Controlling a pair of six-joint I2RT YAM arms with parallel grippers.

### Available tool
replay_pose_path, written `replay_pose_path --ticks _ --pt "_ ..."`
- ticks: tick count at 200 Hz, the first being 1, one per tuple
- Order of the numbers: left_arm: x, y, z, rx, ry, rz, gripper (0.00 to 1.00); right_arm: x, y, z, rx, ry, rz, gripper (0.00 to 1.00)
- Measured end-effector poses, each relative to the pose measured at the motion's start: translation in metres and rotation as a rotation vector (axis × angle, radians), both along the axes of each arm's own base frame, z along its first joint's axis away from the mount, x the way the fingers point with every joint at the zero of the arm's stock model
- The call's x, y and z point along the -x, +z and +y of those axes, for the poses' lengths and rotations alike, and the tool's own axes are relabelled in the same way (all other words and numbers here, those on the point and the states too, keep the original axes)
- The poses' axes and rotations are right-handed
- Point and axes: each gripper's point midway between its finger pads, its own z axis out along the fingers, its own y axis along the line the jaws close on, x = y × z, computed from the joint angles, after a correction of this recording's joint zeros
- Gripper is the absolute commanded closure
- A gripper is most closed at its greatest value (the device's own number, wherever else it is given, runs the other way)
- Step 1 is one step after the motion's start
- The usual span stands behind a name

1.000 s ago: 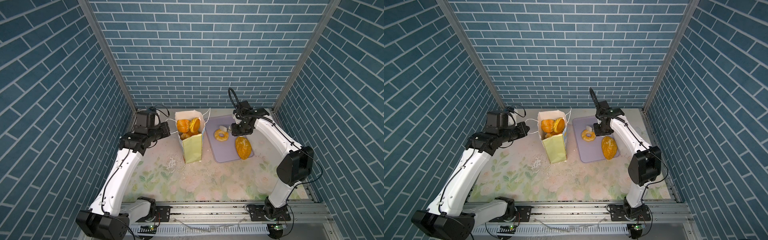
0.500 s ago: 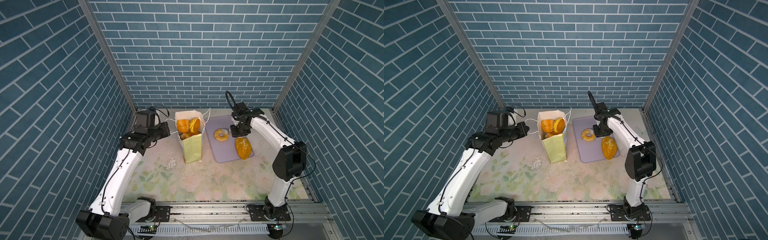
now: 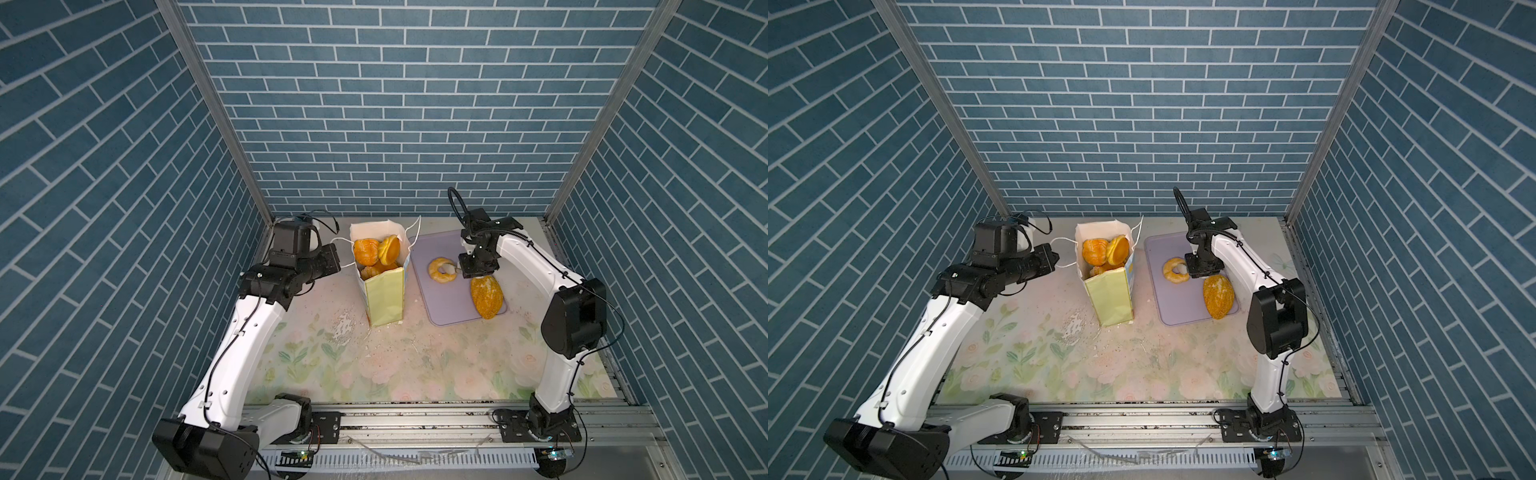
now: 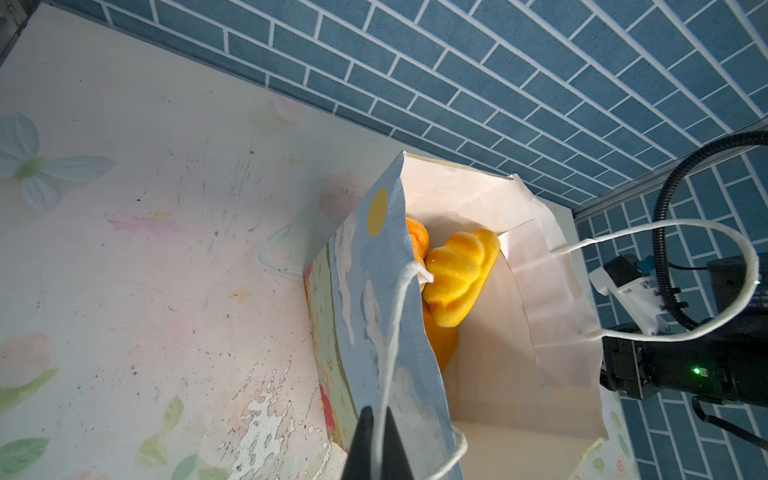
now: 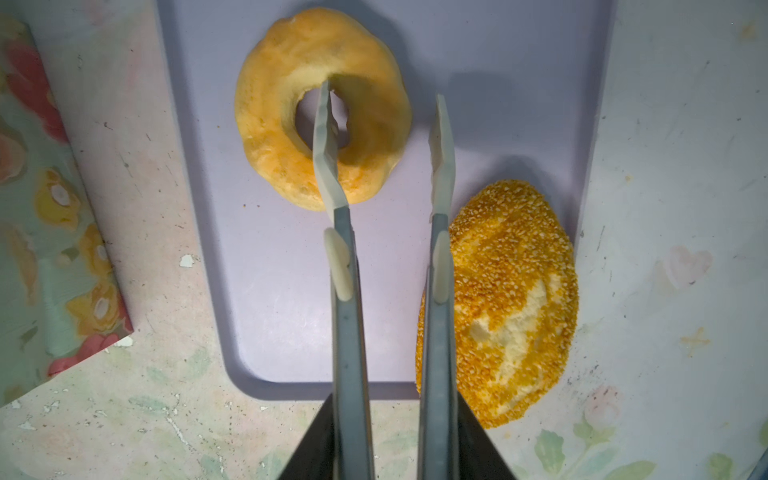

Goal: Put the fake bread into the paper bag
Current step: 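Lower the tongs onto the ring bagel's edge and pinch it, then lift the ring bagel with the tongs and carry it toward the bag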

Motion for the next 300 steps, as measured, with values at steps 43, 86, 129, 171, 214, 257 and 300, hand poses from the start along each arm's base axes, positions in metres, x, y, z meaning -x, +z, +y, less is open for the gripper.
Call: replay_pose_path --ticks 43,86,129,171,214,257,300 --pt "0.000 0.000 0.000 0.000 0.000 0.000 1.00 0.004 -0.004 0.002 0.004 0.022 0.022 0.66" --pt "0.000 0.000 0.000 0.000 0.000 0.000 1.00 0.003 -0.008 0.004 0.009 0.028 0.031 0.74" --pt "0.000 0.000 0.000 0.000 0.000 -0.001 1.00 0.000 -0.002 0.005 0.008 0.029 0.012 0.80" --pt "0.000 -0.003 0.000 0.000 0.000 0.005 1.00 -0.002 0.008 0.006 0.006 0.032 -0.007 0.83" --pt "0.001 -0.004 0.000 0.001 0.001 0.003 1.00 -0.003 0.039 0.003 -0.006 0.028 -0.070 0.85" --pt "0.004 -0.002 0.001 0.002 0.000 -0.004 1.00 -0.004 0.080 -0.001 -0.026 0.021 -0.165 0.86" --pt "0.005 -0.005 0.001 0.001 0.000 0.002 1.00 0.002 0.094 -0.006 -0.024 0.020 -0.184 0.87"
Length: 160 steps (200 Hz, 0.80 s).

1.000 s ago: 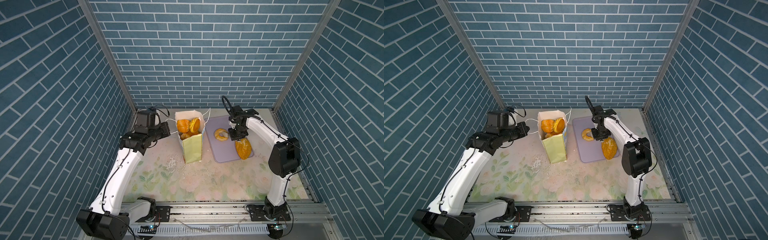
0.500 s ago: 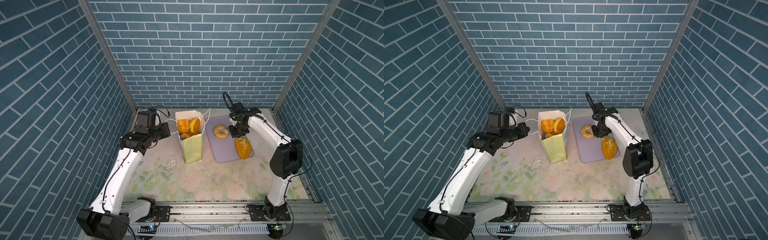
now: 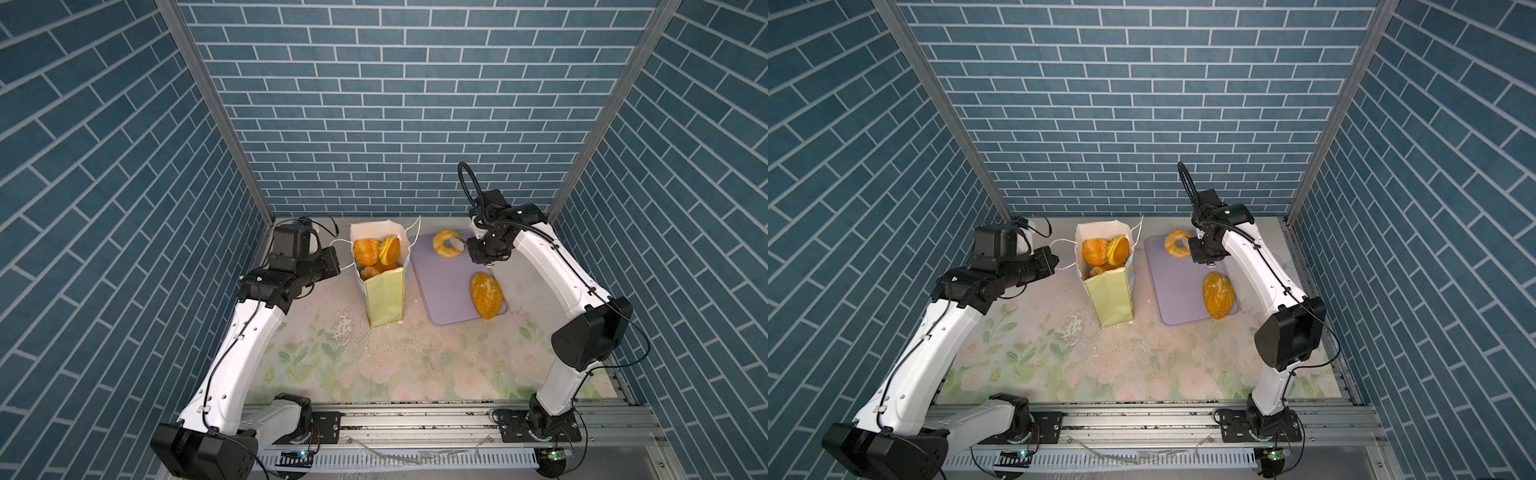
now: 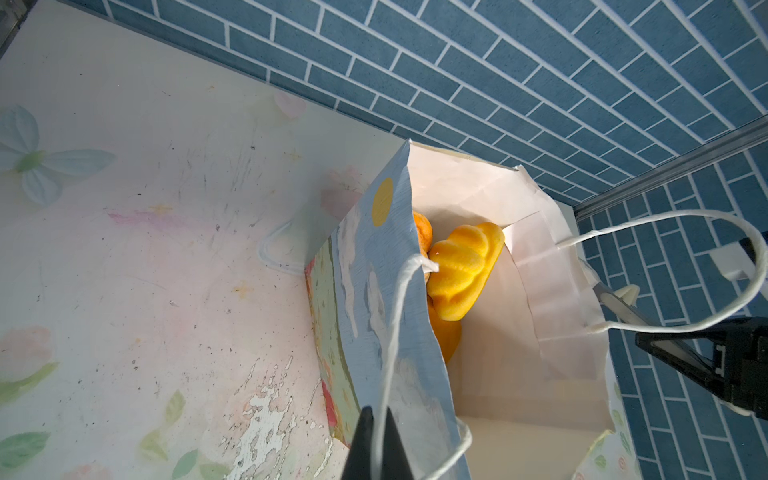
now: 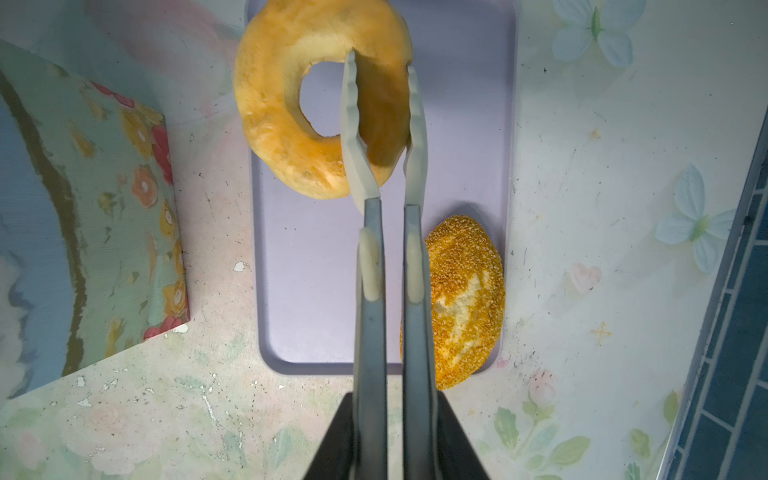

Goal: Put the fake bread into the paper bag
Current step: 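Lift the ring bagel with the tongs and carry it toward the bag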

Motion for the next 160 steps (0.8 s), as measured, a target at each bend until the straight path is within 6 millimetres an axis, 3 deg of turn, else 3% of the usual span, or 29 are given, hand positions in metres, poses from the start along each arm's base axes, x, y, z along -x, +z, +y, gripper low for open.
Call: replay_pose_path --ticks 49,160 --pt "0.000 0.000 0.000 0.000 0.000 -0.001 1.00 0.004 0.017 -0.002 -0.013 0.003 -0.029 0.87" --pt "0.000 0.000 0.000 0.000 -0.001 -0.002 1.00 0.027 0.109 -0.007 -0.121 0.063 -0.269 0.87"
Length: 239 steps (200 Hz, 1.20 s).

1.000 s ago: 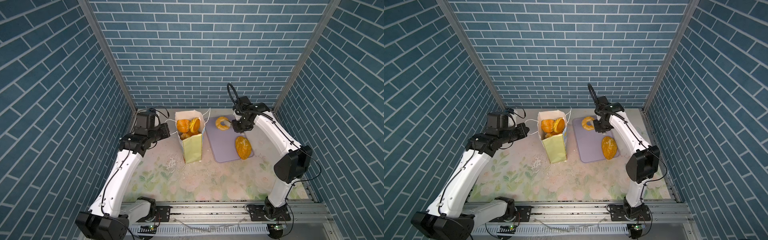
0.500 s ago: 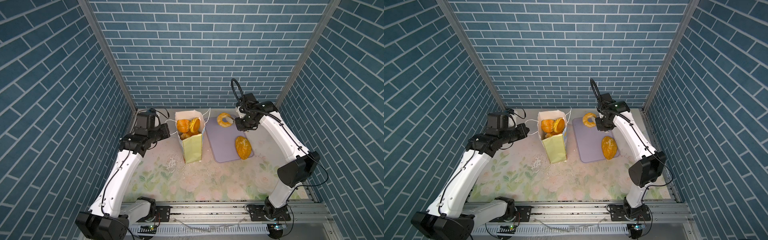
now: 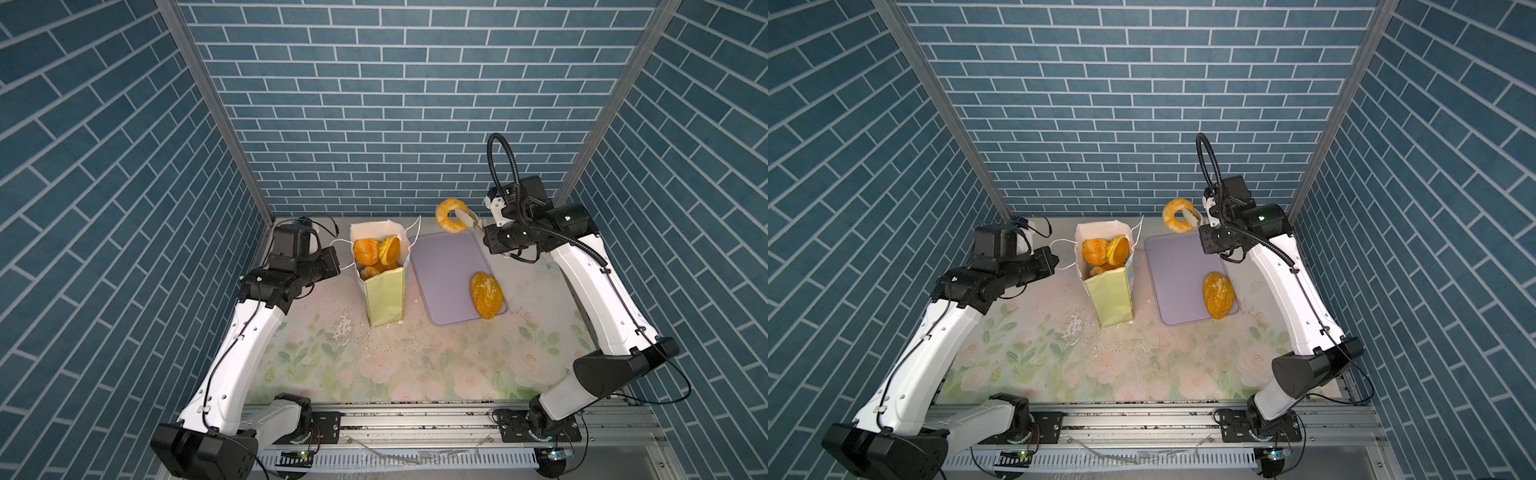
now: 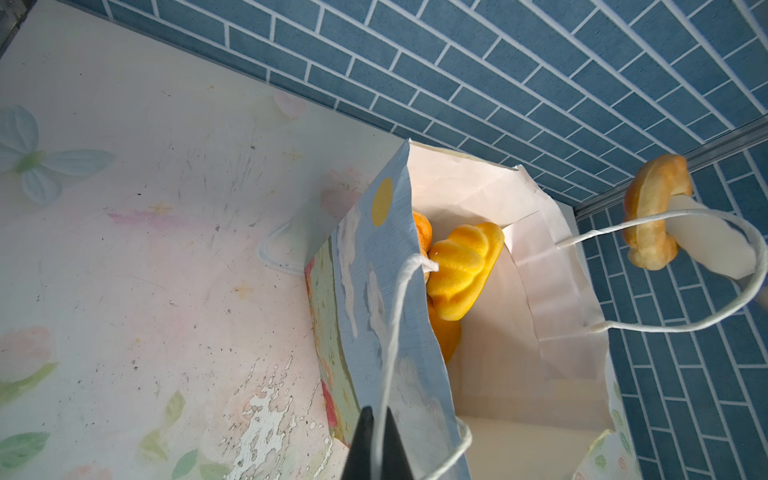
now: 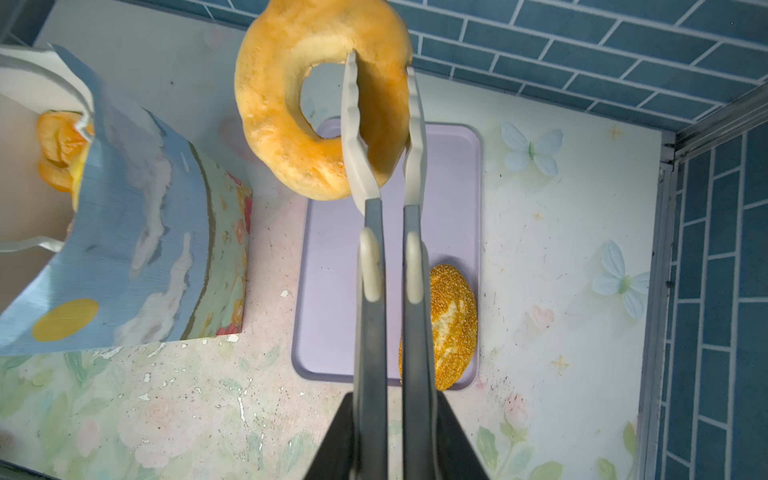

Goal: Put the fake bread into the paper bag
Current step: 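Lift the ring bagel with the tongs and carry it toward the bag, then open the tongs over the bag mouth to drop the bagel in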

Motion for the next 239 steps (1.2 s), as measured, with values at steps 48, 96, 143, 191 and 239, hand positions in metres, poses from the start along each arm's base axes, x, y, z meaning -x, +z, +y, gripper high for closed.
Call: replay_pose_path --ticks 48,96,143,191,239 --pt "0.000 0.000 0.000 0.000 0.000 -0.002 1.00 0.013 0.038 0.018 -0.060 0.104 -0.096 0.87" --pt "-0.001 0.001 0.000 0.002 0.000 -0.007 1.00 0.036 0.076 0.057 -0.115 0.270 -0.202 0.86" --pt "-0.002 0.002 0.000 0.003 0.000 -0.009 1.00 0.061 0.092 0.114 -0.129 0.461 -0.245 0.85" --pt "-0.002 0.002 0.000 0.003 0.000 -0.009 1.00 0.048 0.033 0.161 0.062 0.532 -0.154 0.84" --pt "-0.002 0.002 0.000 0.003 0.000 -0.009 1.00 0.036 -0.016 0.169 0.201 0.529 -0.063 0.64"
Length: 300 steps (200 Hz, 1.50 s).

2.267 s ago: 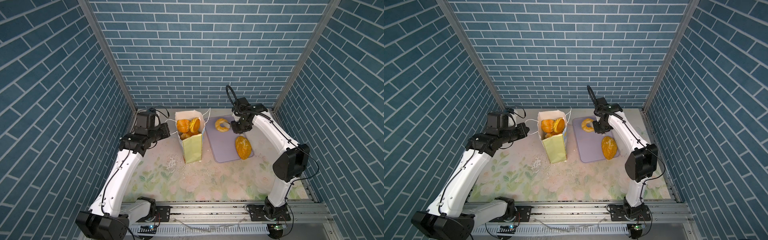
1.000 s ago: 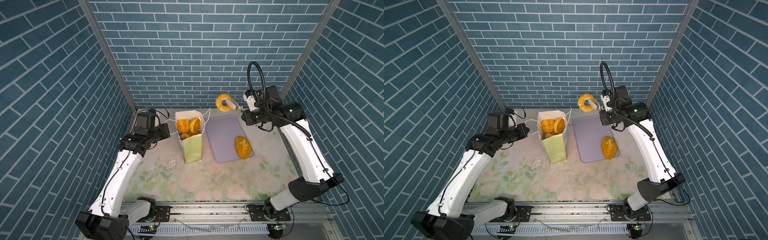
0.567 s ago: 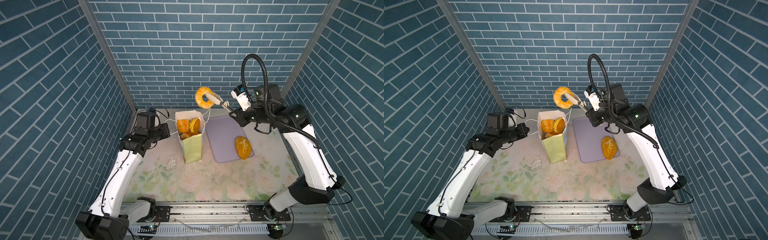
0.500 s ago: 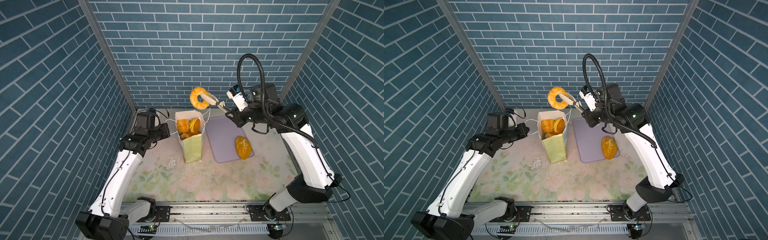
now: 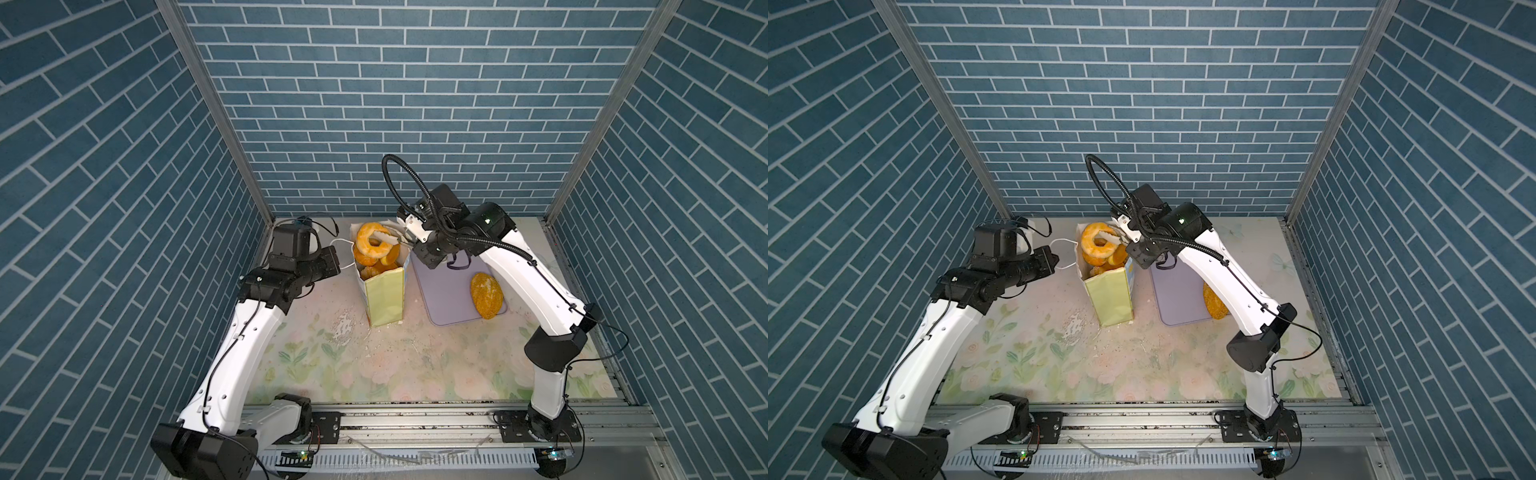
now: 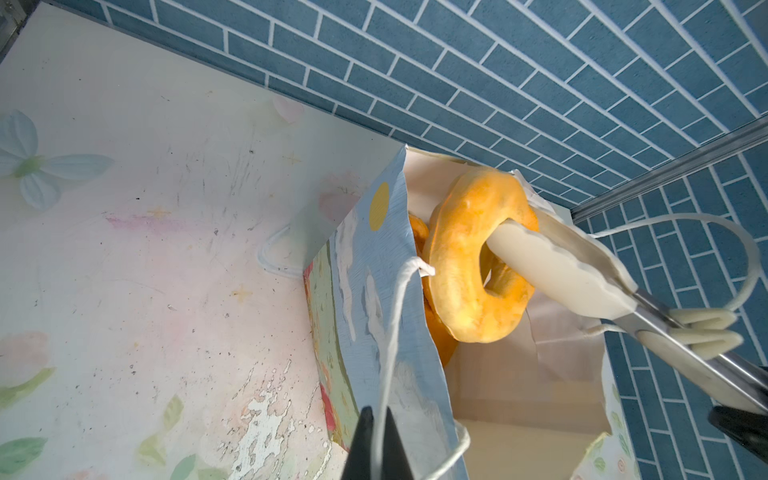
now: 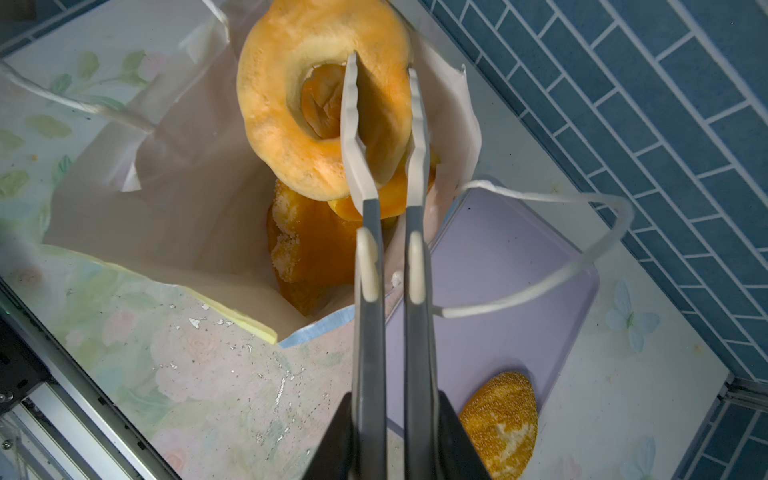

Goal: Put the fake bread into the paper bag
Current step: 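Open the tongs over the bag mouth to drop the bagel in, then move the empty tongs with the right gripper to the sugar-coated long bun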

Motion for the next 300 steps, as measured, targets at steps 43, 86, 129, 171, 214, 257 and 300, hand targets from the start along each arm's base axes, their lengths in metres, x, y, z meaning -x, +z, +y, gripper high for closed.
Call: replay_pose_path --ticks 43,86,129,171,214,257,300 --pt "0.000 0.000 0.000 0.000 0.000 0.000 1.00 -0.001 0.019 0.000 -0.029 0.009 -0.045 0.55" --pt "0.000 0.000 0.000 0.000 0.000 -0.002 1.00 -0.004 0.046 -0.002 -0.082 -0.005 -0.112 0.55" --pt "-0.001 0.001 0.000 0.001 0.000 -0.004 1.00 -0.016 0.065 -0.030 -0.083 -0.103 -0.177 0.55" --pt "-0.001 -0.002 0.000 0.000 0.000 -0.001 1.00 -0.042 0.084 -0.115 -0.113 -0.390 -0.215 0.54" --pt "-0.001 -0.005 0.000 -0.002 0.001 -0.003 1.00 -0.037 0.054 -0.193 -0.063 -0.633 -0.128 0.50" --pt "-0.002 -0.006 0.000 -0.002 -0.001 -0.008 1.00 -0.020 -0.037 -0.221 0.059 -0.724 0.116 0.46" --pt "-0.002 -0.006 0.000 -0.005 -0.003 -0.007 1.00 0.005 -0.097 -0.232 0.128 -0.750 0.303 0.44"
